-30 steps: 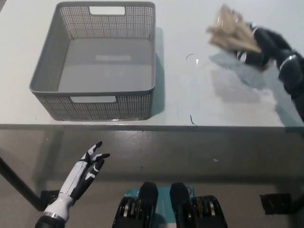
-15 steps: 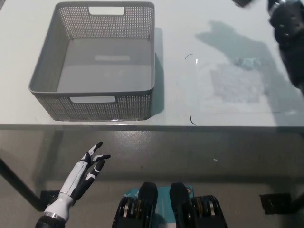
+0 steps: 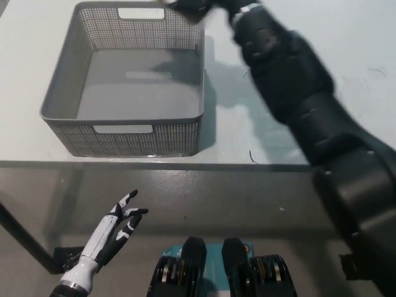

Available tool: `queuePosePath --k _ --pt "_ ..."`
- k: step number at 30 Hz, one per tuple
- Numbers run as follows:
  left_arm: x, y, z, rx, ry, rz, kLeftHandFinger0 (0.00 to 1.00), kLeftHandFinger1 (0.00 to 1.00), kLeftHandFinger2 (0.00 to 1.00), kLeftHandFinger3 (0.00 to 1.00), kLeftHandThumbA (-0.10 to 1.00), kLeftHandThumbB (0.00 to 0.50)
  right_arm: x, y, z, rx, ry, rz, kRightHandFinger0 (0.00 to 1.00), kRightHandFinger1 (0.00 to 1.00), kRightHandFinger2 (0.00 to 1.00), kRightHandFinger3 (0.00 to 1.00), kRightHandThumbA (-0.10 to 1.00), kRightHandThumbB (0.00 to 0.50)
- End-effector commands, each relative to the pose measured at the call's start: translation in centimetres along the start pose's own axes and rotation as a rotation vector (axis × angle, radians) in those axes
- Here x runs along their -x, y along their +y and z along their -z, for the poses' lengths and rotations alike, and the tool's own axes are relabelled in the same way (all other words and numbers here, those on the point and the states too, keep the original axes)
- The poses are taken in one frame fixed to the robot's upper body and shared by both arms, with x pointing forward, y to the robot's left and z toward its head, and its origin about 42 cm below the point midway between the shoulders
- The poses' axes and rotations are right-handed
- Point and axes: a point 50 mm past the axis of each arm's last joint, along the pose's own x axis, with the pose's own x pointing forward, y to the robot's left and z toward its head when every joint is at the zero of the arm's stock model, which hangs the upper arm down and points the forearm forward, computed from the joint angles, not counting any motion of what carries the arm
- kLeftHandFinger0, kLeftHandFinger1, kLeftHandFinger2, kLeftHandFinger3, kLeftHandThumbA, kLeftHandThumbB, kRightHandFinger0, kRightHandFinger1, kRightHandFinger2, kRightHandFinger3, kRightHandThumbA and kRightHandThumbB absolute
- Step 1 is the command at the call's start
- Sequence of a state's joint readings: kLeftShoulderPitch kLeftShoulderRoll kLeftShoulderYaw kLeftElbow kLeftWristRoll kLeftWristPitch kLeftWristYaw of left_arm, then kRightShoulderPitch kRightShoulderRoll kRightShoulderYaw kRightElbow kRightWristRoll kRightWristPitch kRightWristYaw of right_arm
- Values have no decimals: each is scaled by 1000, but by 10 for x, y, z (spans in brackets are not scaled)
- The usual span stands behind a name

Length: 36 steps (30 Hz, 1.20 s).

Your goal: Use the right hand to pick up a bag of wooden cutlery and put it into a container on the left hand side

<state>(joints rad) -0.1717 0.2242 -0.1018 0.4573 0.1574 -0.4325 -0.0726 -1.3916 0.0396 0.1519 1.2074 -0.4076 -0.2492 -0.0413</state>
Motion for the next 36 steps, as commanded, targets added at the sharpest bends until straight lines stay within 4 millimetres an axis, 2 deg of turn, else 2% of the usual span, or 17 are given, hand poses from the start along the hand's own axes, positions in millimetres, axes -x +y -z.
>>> queuePosePath --k 1,3,8,13,15,17,18,19,20,21,22,23,24,25,28,31,36 --pt "1 6 -3 3 -40 -8 1000 838 752 1000 854 245 -22 -11 -55 -4 -133 78 0 412 771 796 -100 164" --pt "0 5 -3 7 -41 -8 1000 840 747 1000 832 243 -23 3 -59 -45 -143 55 0 382 746 730 -100 166" --pt "-3 3 -5 -2 -46 -5 1000 823 744 1000 829 231 -23 25 -61 -3 -98 1 0 374 775 791 -100 148" --pt "0 4 -5 -13 -50 4 1000 811 729 1000 852 224 -13 45 -40 34 -56 -33 0 379 786 832 -100 144" --pt "1 4 -4 -8 -47 9 1000 814 725 1000 860 240 -9 51 -29 58 -24 -44 0 331 675 793 -100 162" --pt "-1 5 -5 -5 -48 12 985 811 726 1000 866 248 -6 52 -21 73 1 -59 0 338 678 768 -100 167" --pt "-1 5 -5 -11 -50 13 956 805 720 1000 870 247 -5 52 -18 74 7 -62 0 355 711 758 -100 176" --pt "-3 5 -6 -9 -52 14 954 802 719 1000 866 236 -4 51 -14 78 23 -68 66 458 834 834 -100 208" --pt "-4 5 -6 -8 -54 14 952 800 718 1000 864 234 -4 50 -12 82 38 -75 105 478 816 788 -100 217" --pt "-6 4 -7 -6 -56 15 915 776 705 1000 856 235 -4 48 -8 115 80 -114 420 730 982 999 110 248" --pt "-6 4 -7 -7 -56 17 910 774 703 1000 856 235 -4 47 -7 122 88 -129 439 699 906 962 199 256" --pt "-7 3 -8 -10 -60 18 887 766 696 1000 855 231 -4 46 -5 122 99 -164 627 856 1000 1000 336 312" --pt "-8 3 -9 -11 -62 19 873 758 695 1000 855 233 -3 45 -2 123 103 -200 905 1000 1000 1000 478 356" --pt "-8 3 -9 -12 -65 22 871 756 695 1000 856 235 -2 43 1 145 118 -257 1000 1000 1000 1000 643 431" --pt "-8 3 -10 -19 -67 26 871 746 695 1000 859 240 -2 40 4 178 159 -302 1000 1000 1000 1000 790 496" --pt "-11 5 -12 -24 -73 29 828 736 697 1000 850 235 -1 34 8 231 141 -310 1000 1000 1000 1000 945 474" --pt "-14 6 -13 -31 -79 36 819 722 689 1000 852 239 -2 21 10 250 147 -304 1000 1000 1000 1000 982 495"
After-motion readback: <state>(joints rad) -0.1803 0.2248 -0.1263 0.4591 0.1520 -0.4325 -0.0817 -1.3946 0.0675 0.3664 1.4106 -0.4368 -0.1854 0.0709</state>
